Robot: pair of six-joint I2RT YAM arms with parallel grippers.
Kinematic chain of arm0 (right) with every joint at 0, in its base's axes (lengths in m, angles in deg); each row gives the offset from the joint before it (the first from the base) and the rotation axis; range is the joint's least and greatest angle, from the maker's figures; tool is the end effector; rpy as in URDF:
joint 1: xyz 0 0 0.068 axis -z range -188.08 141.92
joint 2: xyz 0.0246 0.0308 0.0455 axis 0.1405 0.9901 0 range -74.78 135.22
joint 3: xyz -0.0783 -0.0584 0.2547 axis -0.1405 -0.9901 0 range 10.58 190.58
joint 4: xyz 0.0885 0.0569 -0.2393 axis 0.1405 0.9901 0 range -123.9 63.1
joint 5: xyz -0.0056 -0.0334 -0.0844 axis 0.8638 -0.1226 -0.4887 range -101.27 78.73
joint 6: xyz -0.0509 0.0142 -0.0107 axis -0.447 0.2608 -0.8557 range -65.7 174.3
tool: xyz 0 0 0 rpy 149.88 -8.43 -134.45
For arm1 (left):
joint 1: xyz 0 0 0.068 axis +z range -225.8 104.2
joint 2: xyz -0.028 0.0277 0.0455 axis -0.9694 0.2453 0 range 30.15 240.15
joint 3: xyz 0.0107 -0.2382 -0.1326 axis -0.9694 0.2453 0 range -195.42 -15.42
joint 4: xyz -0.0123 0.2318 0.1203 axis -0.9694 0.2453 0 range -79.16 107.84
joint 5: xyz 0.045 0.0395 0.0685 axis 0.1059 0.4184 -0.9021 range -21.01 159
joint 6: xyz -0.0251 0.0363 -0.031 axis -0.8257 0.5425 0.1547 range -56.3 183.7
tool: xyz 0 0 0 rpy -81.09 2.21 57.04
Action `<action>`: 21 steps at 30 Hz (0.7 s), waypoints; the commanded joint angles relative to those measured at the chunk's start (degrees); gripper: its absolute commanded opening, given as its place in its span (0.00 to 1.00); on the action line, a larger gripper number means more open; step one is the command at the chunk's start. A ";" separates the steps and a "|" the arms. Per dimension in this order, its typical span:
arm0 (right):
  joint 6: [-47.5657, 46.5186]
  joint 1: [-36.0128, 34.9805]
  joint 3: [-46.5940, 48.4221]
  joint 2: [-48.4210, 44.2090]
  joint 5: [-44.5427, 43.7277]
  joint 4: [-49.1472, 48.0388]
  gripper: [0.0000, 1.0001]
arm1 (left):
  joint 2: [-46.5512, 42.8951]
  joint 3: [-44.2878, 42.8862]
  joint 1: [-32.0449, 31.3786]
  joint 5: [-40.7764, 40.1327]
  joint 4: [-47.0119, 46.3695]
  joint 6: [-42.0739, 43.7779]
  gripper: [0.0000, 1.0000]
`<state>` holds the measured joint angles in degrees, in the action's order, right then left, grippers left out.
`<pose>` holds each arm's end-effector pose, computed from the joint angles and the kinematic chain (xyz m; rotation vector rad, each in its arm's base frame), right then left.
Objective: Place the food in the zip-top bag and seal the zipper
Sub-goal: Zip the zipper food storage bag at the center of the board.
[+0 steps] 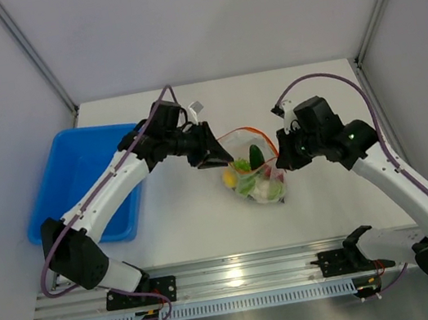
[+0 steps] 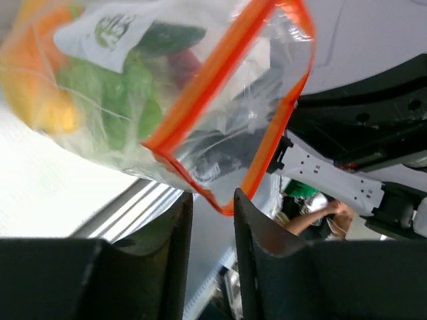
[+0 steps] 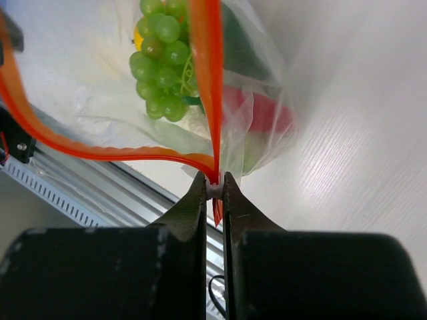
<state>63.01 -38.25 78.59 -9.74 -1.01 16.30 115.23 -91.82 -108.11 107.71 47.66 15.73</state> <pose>0.1907 0.1182 0.3454 -0.5396 2.3849 0.5255 0.2585 -0.1899 0.3262 0.0162 2.6459 -1.3943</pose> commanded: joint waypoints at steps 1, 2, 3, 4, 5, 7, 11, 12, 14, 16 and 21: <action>-0.45 -0.41 6.25 -0.09 1.25 3.49 0.00 | -2.28 -6.64 0.67 -5.31 0.98 11.65 0.35; -0.45 -0.33 8.00 0.26 2.47 5.94 0.00 | -2.81 -6.92 0.76 -6.28 0.02 15.15 0.38; -0.19 -0.32 8.71 0.88 3.18 6.92 0.00 | -3.51 -7.18 0.68 -6.46 -3.04 17.01 0.40; 0.42 -0.32 9.50 1.06 3.97 7.89 0.00 | -4.91 -7.36 0.67 -6.38 -4.89 18.77 0.45; 0.78 -0.32 10.64 1.23 4.76 9.47 0.00 | -5.53 -7.36 0.33 -5.85 -7.18 22.87 0.48; 1.04 -0.41 11.79 2.11 6.78 11.23 0.00 | -6.76 -7.53 -0.38 -5.23 -12.09 27.81 0.65; 2.45 -0.32 12.85 3.69 9.51 14.66 0.00 | -8.00 -8.32 -3.54 -3.40 -18.43 43.87 0.91; 2.89 -0.32 13.03 3.96 10.30 14.93 0.00 | -7.56 -8.41 -3.98 -1.82 -19.32 45.75 0.94; 3.76 -0.33 13.03 4.13 10.92 15.11 0.00 | -6.42 -10.24 -3.98 4.94 -19.59 51.00 0.99; 4.21 -0.32 13.55 4.31 11.53 15.28 0.00 | -4.49 -11.13 -4.07 11.42 -19.07 54.71 0.99; 5.35 -0.41 14.96 5.89 12.50 17.21 0.00 | -4.48 -7.63 -4.86 12.96 -24.67 60.18 0.99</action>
<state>66.75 -38.36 90.22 -4.47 9.31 32.10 110.35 -100.48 -112.51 115.82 28.95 67.86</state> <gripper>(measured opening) 0.061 0.994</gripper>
